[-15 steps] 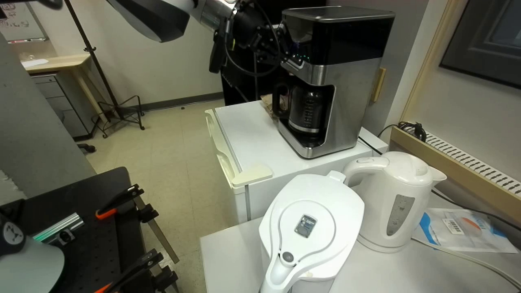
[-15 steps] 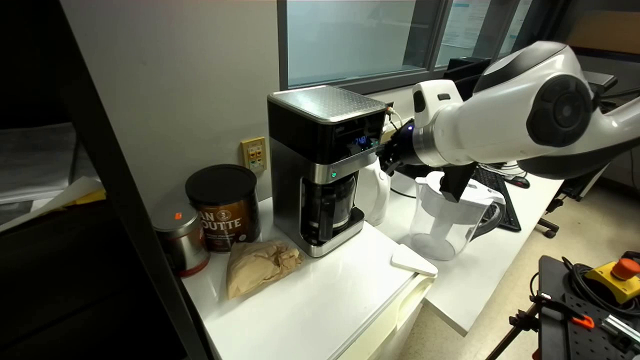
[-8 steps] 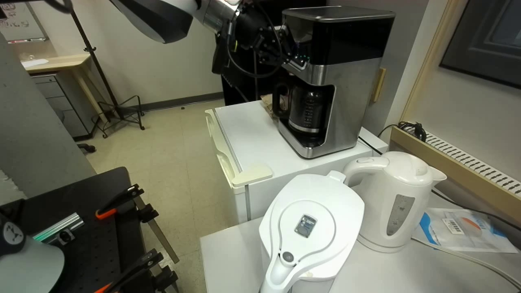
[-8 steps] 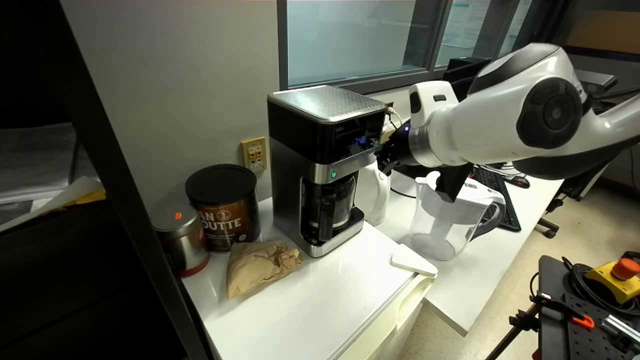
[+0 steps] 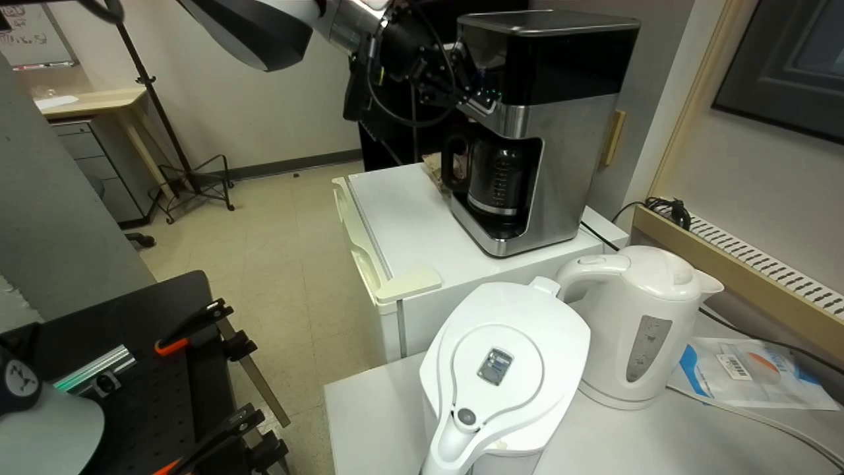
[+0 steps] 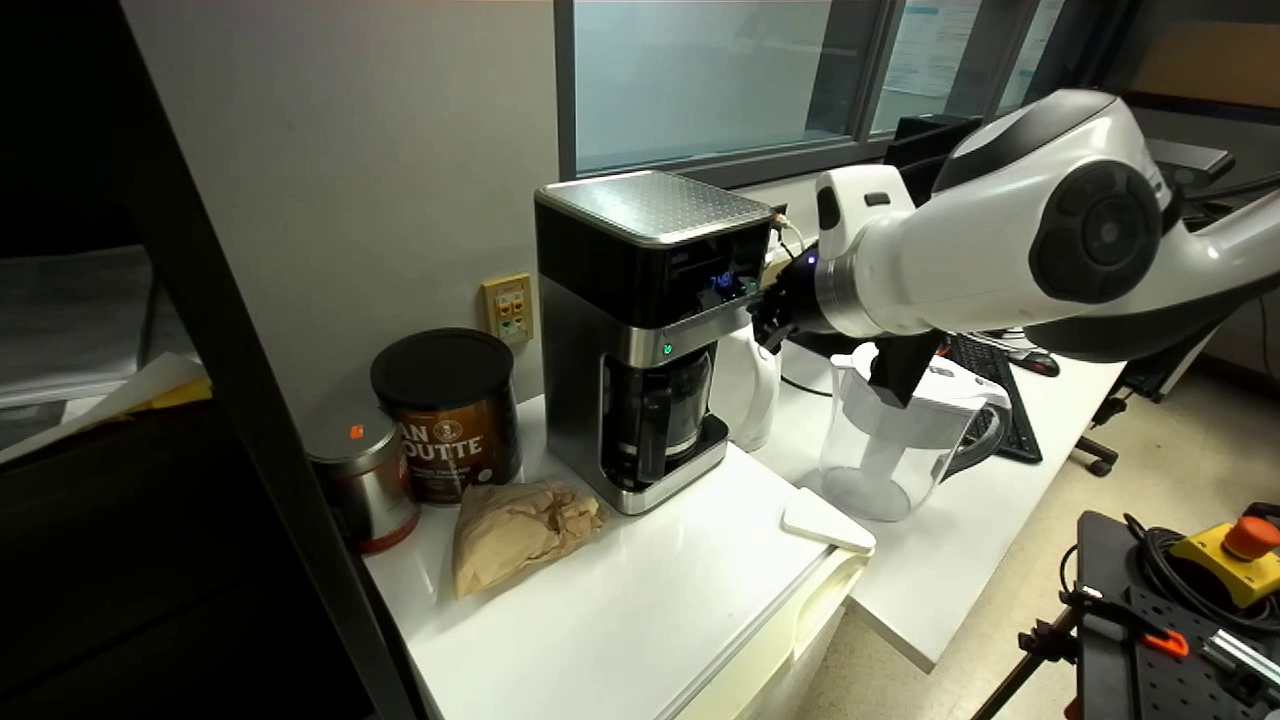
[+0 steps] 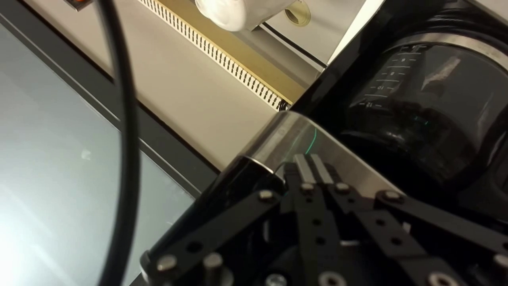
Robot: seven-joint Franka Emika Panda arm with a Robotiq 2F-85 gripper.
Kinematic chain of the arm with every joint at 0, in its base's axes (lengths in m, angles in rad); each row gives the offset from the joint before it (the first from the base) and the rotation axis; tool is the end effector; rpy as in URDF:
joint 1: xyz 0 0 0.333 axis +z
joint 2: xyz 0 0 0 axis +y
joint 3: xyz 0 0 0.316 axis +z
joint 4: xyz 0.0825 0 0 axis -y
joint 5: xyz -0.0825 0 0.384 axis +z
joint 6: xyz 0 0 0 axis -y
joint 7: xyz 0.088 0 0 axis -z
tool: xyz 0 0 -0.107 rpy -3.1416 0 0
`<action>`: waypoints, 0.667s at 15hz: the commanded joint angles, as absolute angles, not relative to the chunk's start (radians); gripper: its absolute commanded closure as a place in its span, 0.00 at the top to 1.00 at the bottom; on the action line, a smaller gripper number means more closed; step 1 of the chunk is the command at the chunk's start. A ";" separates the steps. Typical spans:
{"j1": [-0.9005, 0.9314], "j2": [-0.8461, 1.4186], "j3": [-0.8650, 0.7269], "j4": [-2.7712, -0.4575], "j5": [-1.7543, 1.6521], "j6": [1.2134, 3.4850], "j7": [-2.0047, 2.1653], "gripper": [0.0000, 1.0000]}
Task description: Press a button on the coffeemaker.
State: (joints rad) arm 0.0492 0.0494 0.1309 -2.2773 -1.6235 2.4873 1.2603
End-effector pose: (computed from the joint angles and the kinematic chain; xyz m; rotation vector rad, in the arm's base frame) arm 0.5251 0.1002 0.3463 2.2702 0.2827 0.9491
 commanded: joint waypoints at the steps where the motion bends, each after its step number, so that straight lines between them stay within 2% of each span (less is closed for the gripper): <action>1: 0.067 0.083 0.120 -2.240 -1.657 2.478 1.293 0.00; 10: 0.076 0.095 0.122 -2.232 -1.664 2.469 1.296 0.00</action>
